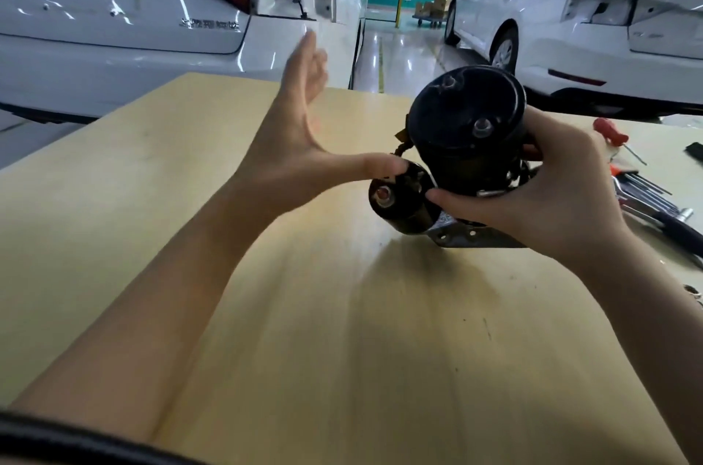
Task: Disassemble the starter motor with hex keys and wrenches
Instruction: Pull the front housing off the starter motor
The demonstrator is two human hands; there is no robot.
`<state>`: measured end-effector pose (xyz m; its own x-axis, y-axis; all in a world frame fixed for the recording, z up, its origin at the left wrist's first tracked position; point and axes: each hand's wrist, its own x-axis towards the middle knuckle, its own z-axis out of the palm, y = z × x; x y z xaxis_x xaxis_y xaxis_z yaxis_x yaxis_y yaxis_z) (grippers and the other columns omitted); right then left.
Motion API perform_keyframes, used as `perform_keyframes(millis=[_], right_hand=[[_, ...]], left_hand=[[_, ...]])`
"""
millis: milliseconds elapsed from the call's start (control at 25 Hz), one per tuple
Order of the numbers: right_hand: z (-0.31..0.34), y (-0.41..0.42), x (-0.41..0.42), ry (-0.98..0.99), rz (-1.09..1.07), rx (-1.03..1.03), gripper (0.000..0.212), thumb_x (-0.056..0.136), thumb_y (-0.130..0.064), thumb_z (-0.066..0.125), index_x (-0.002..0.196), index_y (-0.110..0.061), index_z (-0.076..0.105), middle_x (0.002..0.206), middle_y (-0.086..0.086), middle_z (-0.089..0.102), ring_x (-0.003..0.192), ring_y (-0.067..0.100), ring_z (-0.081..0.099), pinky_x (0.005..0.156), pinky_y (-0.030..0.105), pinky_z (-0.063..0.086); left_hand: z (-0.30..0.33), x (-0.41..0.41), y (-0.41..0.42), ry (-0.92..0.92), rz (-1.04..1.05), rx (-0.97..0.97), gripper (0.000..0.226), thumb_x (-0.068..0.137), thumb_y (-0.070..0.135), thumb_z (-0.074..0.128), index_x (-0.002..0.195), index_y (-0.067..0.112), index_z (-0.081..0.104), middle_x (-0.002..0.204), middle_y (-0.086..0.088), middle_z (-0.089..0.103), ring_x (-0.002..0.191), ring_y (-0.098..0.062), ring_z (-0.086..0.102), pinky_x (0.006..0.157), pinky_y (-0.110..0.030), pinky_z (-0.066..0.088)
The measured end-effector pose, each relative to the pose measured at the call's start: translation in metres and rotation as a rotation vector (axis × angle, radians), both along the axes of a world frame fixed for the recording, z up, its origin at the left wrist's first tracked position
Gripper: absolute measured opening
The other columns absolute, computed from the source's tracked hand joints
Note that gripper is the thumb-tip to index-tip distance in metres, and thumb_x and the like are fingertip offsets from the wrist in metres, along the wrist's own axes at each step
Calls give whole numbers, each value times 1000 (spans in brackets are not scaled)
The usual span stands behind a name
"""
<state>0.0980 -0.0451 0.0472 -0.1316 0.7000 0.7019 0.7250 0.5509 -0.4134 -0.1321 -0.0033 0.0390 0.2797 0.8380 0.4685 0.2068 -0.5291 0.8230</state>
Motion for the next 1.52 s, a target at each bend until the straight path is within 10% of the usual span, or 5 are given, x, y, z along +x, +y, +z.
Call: perform_keyframes(millis=[160, 520, 1000, 1200, 1520], right_hand=[[-2, -1, 1, 58, 36, 4, 51, 55, -60, 79, 99, -43, 59, 82, -32, 62, 82, -8, 60, 73, 10, 48], [-4, 1, 23, 316, 173, 54, 36, 57, -39, 84, 87, -44, 64, 89, -37, 66, 86, -12, 63, 71, 5, 46], [-27, 22, 42, 543, 376, -231, 91, 50, -47, 92, 124, -8, 57, 125, 15, 63, 118, 33, 58, 99, 55, 45], [-32, 18, 35, 521, 215, -207, 67, 44, -57, 89, 103, -34, 68, 106, -7, 72, 105, 17, 66, 91, 41, 53], [-32, 18, 22, 717, 114, -272, 48, 53, -25, 85, 94, -11, 65, 64, -19, 64, 55, -4, 55, 50, 10, 40]], left_hand=[[-20, -6, 10, 10, -439, -569, 74, 68, 25, 80, 134, 25, 45, 148, -4, 45, 122, -8, 57, 103, -32, 46], [-52, 41, -9, -99, -176, -107, 56, 65, 3, 86, 115, 10, 62, 103, -12, 69, 91, -22, 69, 85, -43, 57], [-37, 32, -12, -134, -194, -3, 53, 55, 7, 89, 100, 21, 64, 94, 12, 68, 92, -9, 66, 76, -25, 52], [-37, 24, -7, -86, -143, 53, 55, 56, 1, 90, 103, 16, 64, 100, 16, 69, 106, -9, 65, 84, -24, 51], [-35, 24, -5, -78, -50, 55, 61, 57, 6, 91, 110, 21, 65, 105, 13, 71, 107, -5, 65, 93, -29, 53]])
